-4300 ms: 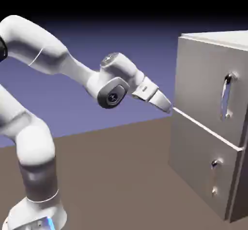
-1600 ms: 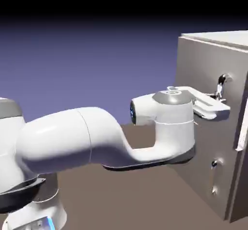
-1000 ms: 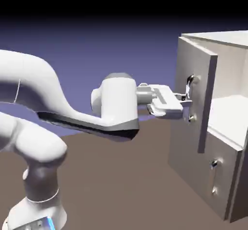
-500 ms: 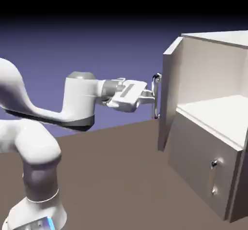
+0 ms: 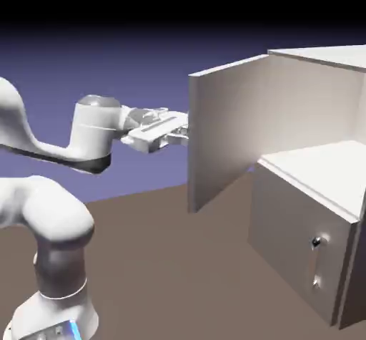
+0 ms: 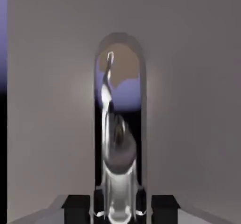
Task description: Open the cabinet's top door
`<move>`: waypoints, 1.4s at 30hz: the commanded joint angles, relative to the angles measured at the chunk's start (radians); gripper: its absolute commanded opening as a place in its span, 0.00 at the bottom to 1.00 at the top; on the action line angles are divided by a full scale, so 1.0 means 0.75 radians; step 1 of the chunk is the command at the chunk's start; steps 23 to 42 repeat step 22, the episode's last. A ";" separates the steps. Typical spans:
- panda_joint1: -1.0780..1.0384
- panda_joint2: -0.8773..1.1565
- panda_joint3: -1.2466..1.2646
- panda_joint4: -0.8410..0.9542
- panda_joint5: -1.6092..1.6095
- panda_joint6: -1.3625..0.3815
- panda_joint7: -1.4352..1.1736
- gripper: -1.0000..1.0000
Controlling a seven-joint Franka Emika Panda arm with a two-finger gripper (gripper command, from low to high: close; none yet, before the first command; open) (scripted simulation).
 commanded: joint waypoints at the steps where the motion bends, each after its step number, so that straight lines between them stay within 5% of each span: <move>1: 0.000 0.037 0.048 0.027 0.054 -0.048 0.012 0.00; 21: -0.401 0.985 0.826 0.885 0.632 -1.052 0.411 0.00; 22: -0.401 0.986 0.826 0.885 0.632 -1.052 0.411 1.00; 42: -0.401 0.986 0.826 0.885 0.632 -1.052 0.411 1.00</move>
